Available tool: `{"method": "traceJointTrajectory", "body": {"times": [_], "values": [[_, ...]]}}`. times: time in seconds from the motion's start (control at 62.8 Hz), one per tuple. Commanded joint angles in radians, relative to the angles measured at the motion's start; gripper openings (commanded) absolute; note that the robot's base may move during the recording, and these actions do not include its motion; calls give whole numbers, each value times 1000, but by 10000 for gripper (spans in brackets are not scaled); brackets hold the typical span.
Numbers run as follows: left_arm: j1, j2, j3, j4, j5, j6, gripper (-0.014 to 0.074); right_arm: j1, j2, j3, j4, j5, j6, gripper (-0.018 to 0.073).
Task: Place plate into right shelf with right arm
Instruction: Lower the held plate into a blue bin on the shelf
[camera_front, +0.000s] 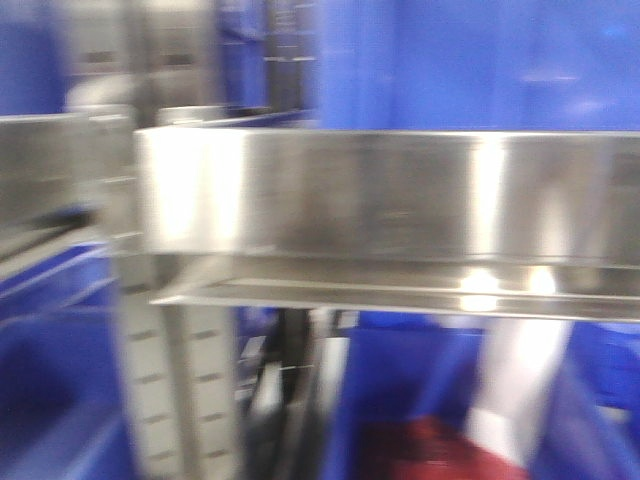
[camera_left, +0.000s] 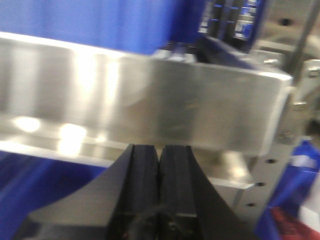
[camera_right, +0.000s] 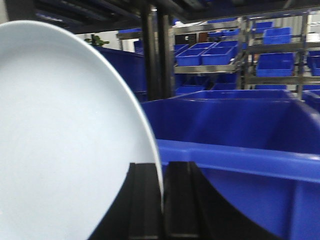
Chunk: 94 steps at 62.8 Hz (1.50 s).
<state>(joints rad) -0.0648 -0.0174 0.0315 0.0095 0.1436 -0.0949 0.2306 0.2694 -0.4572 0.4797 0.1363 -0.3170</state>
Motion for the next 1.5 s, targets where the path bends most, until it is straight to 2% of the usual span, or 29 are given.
{"method": "traceJointTrajectory", "body": {"times": [0.0, 1.481], "values": [[-7, -4, 10, -2, -84, -6, -47, -4, 13, -31, 8, -85, -5, 56], [-7, -4, 10, -2, -84, -6, -47, -4, 13, -31, 8, -104, -5, 56]]}}
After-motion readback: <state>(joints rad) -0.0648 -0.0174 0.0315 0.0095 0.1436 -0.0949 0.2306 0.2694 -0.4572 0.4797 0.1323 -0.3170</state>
